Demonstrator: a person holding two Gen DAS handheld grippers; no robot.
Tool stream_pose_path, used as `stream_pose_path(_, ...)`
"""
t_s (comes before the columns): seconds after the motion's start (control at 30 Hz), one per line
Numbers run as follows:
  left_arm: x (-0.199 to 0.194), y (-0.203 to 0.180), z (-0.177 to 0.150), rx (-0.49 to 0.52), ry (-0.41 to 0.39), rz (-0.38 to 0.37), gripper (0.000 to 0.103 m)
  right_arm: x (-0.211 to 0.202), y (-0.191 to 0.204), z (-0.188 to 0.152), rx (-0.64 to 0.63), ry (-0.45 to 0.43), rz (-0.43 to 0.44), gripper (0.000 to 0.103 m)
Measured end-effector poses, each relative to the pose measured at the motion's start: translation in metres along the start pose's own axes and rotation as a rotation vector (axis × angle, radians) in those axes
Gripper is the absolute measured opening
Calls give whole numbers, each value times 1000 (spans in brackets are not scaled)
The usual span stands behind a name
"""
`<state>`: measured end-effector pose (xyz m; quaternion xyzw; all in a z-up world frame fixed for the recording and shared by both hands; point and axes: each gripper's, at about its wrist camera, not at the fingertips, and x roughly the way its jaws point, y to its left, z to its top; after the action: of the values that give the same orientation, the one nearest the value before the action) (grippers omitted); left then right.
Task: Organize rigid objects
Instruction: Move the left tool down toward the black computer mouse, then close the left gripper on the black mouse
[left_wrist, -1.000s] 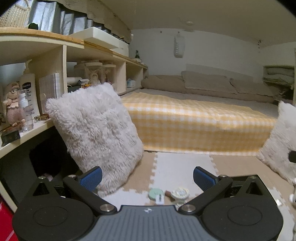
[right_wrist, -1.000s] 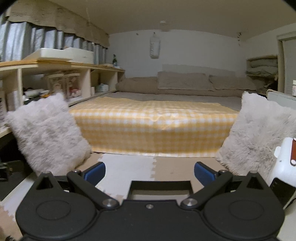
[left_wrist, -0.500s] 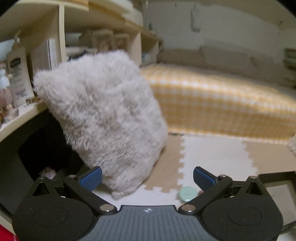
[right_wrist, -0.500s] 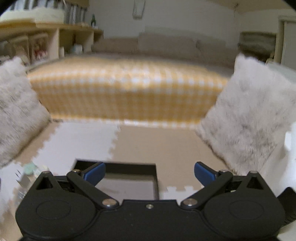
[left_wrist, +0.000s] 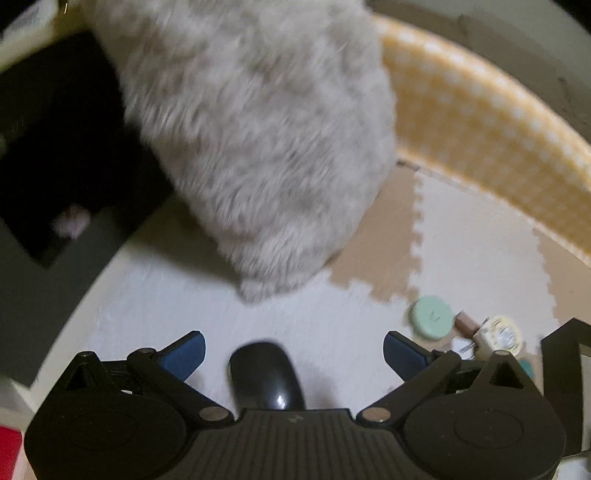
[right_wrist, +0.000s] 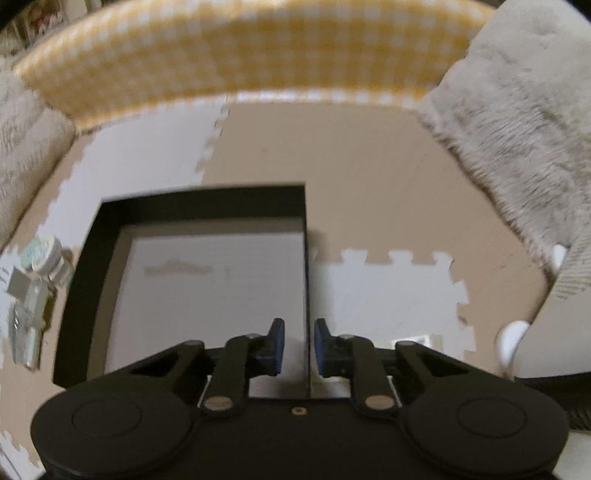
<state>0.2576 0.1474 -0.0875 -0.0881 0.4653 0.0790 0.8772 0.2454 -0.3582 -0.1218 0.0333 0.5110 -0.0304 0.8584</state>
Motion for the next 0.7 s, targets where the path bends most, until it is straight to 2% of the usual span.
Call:
stream_pose_path(0.1,7,5,-2,-17,54,-5,96,13,4,-1,-25,47,-23,15)
stream_pose_path(0.23,18,9,-1,-38,113,-17,92,16,4,-3,-28,89,-37,4)
stream_pose_path(0.4,26,14,-2,-49,158,-25,84,14,12,-5,-49,125,-38,4)
stream_pose_path(0.53,34,17,-5,-56,198,-23,68,19,12,-2,-47,142,-47,5)
stream_pose_path(0.7,46,19,-9,-60,238,-14,59,25,14,-3,-61,159,-61,6)
